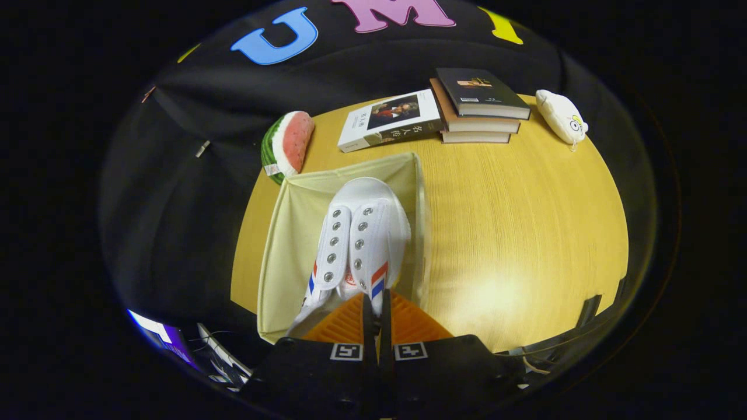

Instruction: Open the storage box then place both shoes into the box .Put the left shoe in first, then the right shoe, with the right side of both shoes facing outward in a uniform manner.

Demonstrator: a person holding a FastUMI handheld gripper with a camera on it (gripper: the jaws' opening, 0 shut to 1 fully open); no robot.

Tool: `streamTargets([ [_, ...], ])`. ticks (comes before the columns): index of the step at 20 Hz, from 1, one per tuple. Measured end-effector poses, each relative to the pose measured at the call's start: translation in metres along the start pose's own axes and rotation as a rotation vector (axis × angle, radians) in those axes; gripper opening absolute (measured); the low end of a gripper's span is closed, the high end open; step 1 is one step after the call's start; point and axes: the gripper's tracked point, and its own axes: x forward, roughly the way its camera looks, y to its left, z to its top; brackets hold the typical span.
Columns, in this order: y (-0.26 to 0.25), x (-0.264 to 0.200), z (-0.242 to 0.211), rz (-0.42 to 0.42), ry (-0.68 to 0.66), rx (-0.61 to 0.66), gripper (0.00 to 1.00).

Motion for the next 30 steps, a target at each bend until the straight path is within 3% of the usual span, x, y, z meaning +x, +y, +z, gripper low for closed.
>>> streamTargets([
  [1,-0.004,0.002,-0.003,-0.022,0.003,0.0,0.05],
  [2,0.004,0.004,-0.002,0.009,-0.001,0.012,0.05],
  [3,0.016,0.002,-0.001,0.052,-0.005,0.028,0.18],
  [5,0.026,-0.005,0.008,0.09,-0.03,0.008,0.62],
  [7,0.023,-0.007,0.015,0.075,-0.058,-0.062,0.99],
  [16,-0.003,-0.028,0.041,0.038,-0.174,-0.092,0.99],
  [22,-0.057,-0.073,0.108,-0.04,-0.396,-0.09,0.99],
  [30,-0.147,-0.151,0.189,-0.236,-0.726,-0.152,0.99],
])
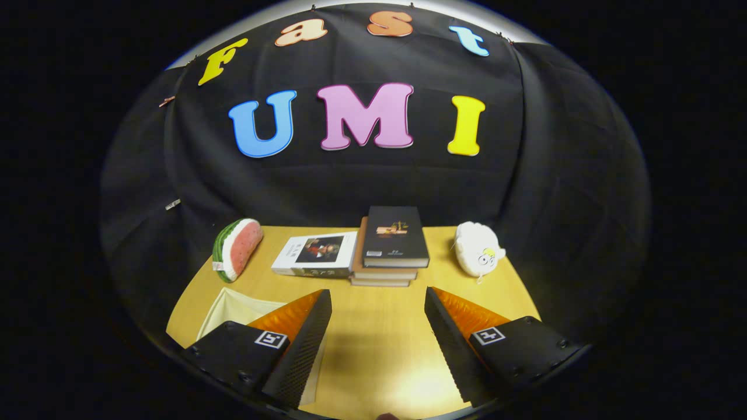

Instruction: Open the storage box then place both shoes into the box .Put the left shoe in first, then the right shoe, with the right side of both shoes facing outward in a uniform manner.

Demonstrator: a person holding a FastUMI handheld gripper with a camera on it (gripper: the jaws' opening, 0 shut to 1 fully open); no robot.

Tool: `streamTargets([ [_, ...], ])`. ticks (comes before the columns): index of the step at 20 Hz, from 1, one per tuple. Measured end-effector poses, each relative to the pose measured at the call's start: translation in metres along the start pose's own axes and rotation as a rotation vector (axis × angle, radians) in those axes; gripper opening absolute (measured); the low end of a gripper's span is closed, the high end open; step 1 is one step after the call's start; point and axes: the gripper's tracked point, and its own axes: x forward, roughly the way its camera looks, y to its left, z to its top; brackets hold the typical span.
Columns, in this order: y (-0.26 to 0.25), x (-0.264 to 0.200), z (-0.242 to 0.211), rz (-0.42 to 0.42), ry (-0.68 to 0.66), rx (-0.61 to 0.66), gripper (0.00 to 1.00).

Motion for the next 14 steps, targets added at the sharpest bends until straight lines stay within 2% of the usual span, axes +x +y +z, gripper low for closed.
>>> streamTargets([
  [4,-0.038,-0.018,0.035,-0.052,-0.161,-0.038,0.98],
  [7,-0.057,-0.03,0.066,-0.049,-0.291,-0.063,0.98],
  [11,-0.071,-0.044,0.069,-0.028,-0.333,-0.068,0.95],
  [14,-0.075,-0.046,0.067,-0.01,-0.337,-0.068,0.98],
])
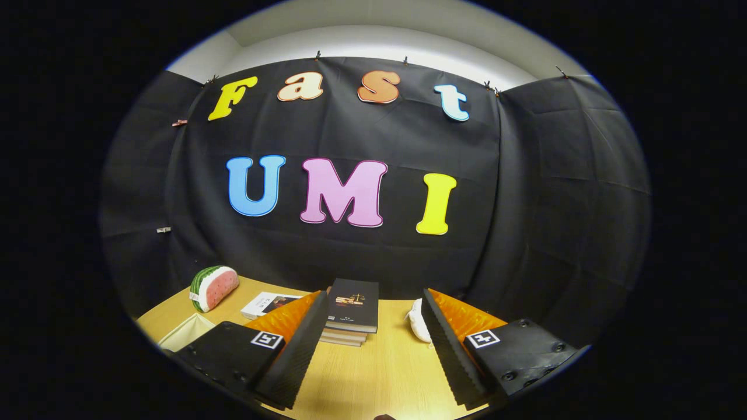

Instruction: Open the storage box then place both shoes into the box .Put the left shoe in first, then the right shoe, with the right side of both shoes facing outward in a uniform manner.

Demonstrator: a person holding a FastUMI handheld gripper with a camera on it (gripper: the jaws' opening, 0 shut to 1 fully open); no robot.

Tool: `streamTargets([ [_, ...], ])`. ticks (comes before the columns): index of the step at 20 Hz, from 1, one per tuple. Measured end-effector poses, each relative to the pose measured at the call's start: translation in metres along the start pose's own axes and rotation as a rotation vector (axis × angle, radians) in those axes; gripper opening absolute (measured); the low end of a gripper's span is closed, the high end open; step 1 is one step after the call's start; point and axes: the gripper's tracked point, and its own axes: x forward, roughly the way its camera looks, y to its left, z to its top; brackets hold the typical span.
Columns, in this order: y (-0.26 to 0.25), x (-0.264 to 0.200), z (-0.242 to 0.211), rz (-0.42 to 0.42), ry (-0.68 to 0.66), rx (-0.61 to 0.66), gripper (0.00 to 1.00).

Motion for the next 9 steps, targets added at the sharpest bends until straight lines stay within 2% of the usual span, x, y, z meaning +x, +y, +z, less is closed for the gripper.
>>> streamTargets([
  [9,0.0023,-0.0064,-0.0004,0.044,-0.009,-0.023,0.98],
])
